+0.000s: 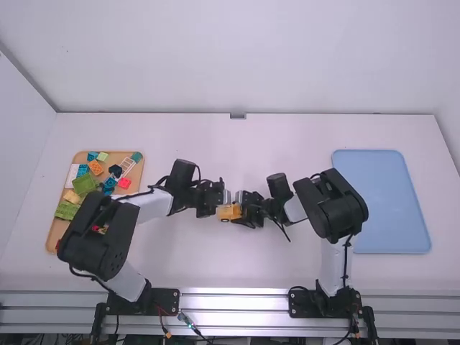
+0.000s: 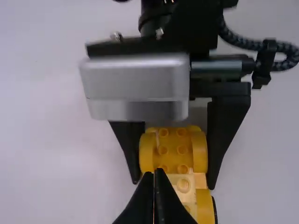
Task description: Assemble lego blocks to make yellow taxi
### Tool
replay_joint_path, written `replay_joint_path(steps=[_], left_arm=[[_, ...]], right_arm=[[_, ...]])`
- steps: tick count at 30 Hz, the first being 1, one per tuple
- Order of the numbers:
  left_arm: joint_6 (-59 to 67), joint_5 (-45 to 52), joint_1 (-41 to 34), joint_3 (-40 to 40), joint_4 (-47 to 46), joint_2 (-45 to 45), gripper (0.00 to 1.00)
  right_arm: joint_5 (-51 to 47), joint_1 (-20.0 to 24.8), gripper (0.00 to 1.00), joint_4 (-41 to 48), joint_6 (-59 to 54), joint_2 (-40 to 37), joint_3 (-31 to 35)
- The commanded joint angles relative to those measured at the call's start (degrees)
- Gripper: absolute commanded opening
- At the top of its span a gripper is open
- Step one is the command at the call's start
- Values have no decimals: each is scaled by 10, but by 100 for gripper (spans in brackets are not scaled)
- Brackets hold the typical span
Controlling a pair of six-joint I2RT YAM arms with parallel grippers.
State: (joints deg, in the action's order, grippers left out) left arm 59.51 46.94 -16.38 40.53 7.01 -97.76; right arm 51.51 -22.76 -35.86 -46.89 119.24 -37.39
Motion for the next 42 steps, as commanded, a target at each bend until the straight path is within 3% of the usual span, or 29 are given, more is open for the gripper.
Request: replay_joint_path(steps=[1,21,42], left_arm=[[-2,24,2,-6,0,-16,2],[-36,5,3,-7,16,-70,2],[-41,-101,3,26,-84,-70,2]], right_arm=[[-31,-1,57,5,-9,8,-2],[-31,2,57,5,-9,8,-2],[-40,3,57,6,-9,8,-2]])
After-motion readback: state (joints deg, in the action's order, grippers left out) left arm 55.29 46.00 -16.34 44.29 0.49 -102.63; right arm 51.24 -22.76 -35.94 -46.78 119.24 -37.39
